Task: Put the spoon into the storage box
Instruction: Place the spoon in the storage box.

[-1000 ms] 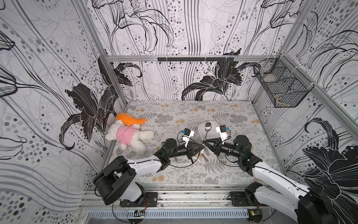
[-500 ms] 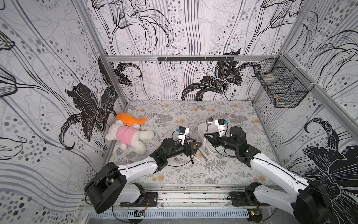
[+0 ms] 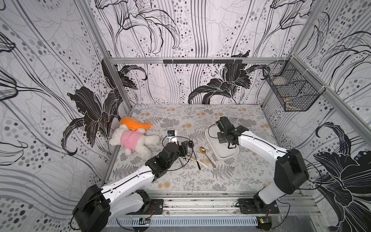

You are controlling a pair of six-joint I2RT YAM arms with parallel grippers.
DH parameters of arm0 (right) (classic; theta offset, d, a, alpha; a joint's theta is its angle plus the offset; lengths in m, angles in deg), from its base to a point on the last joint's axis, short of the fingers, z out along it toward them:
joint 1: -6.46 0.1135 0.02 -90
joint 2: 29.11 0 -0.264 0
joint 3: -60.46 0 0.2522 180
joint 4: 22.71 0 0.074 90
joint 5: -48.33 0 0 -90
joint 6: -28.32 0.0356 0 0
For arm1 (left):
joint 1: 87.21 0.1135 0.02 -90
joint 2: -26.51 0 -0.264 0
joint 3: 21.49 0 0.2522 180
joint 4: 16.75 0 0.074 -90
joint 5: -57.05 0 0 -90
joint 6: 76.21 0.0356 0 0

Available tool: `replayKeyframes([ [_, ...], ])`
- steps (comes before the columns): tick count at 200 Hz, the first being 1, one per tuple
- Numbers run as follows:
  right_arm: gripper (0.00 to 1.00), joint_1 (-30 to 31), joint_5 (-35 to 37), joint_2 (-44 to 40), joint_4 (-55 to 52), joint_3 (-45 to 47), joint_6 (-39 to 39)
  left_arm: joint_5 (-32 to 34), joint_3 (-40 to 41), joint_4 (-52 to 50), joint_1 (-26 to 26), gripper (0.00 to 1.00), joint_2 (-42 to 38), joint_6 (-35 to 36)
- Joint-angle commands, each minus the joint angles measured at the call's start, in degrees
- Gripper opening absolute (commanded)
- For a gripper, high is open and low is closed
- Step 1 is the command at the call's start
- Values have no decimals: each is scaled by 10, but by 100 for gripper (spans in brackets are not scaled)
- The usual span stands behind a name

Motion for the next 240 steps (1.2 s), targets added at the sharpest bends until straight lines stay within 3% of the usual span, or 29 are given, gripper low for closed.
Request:
replayKeyframes([
  [1, 0, 20, 106, 60, -102, -55, -9, 32, 1, -15, 3, 65, -1, 10],
  [60, 0, 31, 190, 206, -187, -144, 11, 30, 1, -17, 3, 65, 10, 12],
  [100, 0, 31, 196, 265, -186, -165, 8, 30, 1, -26, 3, 65, 6, 10],
  [131, 0, 31, 200, 287, -178, -166, 5, 27, 7, -29, 3, 65, 3, 4],
  [165, 13, 30, 195, 297, -163, -167, -5, 21, 7, -29, 3, 65, 10, 3],
  [240, 22, 27, 183, 309, -132, -165, -23, 19, 6, -32, 3, 65, 23, 0],
])
